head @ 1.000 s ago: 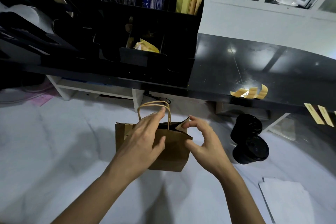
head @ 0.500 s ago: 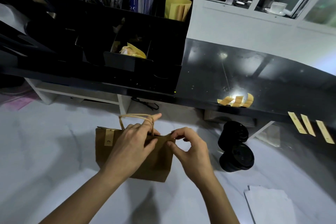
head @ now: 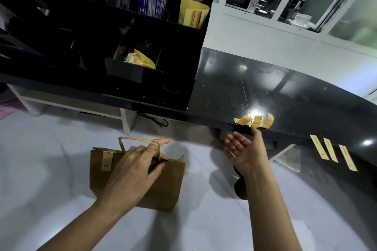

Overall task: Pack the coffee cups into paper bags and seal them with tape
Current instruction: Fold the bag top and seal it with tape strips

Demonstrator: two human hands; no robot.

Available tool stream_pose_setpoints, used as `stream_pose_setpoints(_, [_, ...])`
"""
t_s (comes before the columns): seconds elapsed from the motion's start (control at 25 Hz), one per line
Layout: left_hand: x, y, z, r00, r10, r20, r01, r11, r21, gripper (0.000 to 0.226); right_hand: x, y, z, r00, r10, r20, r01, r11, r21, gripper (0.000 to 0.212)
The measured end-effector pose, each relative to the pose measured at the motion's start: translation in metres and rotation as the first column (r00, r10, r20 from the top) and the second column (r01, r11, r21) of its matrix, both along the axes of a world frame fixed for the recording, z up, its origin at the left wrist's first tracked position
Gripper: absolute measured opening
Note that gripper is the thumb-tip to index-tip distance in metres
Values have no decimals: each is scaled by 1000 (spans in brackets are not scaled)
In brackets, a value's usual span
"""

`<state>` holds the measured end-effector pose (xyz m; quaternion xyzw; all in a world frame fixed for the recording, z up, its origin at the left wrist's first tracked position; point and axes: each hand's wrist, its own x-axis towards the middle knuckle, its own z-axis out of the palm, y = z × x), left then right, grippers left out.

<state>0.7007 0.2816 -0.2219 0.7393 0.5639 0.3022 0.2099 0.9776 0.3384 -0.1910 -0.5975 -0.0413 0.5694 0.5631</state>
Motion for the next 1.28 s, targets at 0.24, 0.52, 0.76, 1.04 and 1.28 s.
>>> stream_pose_setpoints(0.24, [0, 0, 0, 1000, -14, -3, 14, 1000, 16, 63, 1, 13, 12, 995, 67, -73, -66, 998, 16, 31])
stream_pose_setpoints(0.52, [0, 1, -1, 1000, -21, -10, 22, 1000, 22, 63, 7, 15, 14, 986, 136, 97, -131, 990, -50, 15])
stream_pose_setpoints(0.76, [1, 0, 0, 1000, -8, -28, 9, 999, 34, 62, 8, 12, -1, 968, 110, 224, -109, 994, -17, 15])
stream_pose_setpoints(1.04, [3, 0, 2, 999, 10, -49, -8, 999, 41, 59, -8, 1, 19, 931, 126, 344, -183, 973, 139, 15])
stream_pose_setpoints(1.28, [7, -3, 3, 997, 43, -63, -42, 999, 20, 56, -44, -32, 19, 860, 275, 429, -380, 908, 180, 16])
